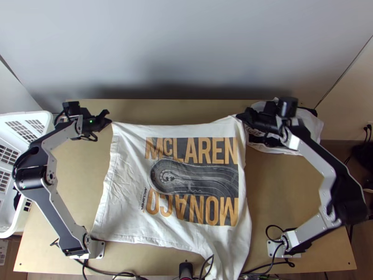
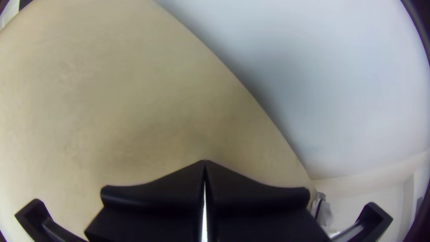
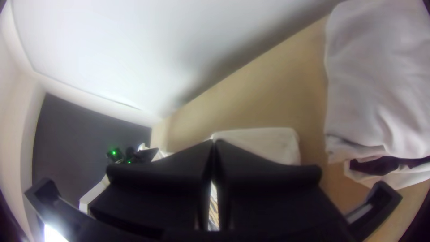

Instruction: Fold the t-shirt

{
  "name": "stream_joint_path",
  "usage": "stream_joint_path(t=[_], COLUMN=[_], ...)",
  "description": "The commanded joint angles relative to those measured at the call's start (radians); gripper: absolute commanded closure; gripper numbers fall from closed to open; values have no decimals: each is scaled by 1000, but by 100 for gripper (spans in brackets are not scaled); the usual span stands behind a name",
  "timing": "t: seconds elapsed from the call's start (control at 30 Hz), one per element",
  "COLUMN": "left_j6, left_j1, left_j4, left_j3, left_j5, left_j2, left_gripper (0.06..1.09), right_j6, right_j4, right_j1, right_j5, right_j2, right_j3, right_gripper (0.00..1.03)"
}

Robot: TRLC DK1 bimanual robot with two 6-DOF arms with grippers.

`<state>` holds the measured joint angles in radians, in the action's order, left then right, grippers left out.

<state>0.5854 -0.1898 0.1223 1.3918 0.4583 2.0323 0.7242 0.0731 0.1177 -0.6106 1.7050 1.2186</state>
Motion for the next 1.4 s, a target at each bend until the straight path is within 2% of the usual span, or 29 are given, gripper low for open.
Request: stream_joint_path(t=[0.0,0.07,0.2,0.37,0.47,0.57,0.83,0.97,1.37], left_j6=[2,22,47,56,56,54,40,21,-35], left_j1=[32,44,67,79,79,72,43,27,24], left_j4=[63,65,122,250,258,258,258,258,272], left_j3=[150,177,269,426,463,487,529,541,546], left_j5=[-27,-27,-47,-118,-138,-173,-259,-280,-279], left_j2=[63,63,89,155,174,187,207,215,217], left_gripper=[105,105,105,105,105,105,105,105,105], right_j6=[3,1,-2,1,-11,-20,-16,-14,-43], right_j4=[241,332,406,700,806,807,895,896,889], right_j1=[31,37,65,105,120,123,109,92,97], right_j5=[72,84,150,166,167,181,338,376,391], right_j2=[208,258,300,427,487,502,594,605,627], right_j3=[254,340,444,708,815,834,952,972,1010], right_gripper=[100,100,100,100,100,100,100,100,100])
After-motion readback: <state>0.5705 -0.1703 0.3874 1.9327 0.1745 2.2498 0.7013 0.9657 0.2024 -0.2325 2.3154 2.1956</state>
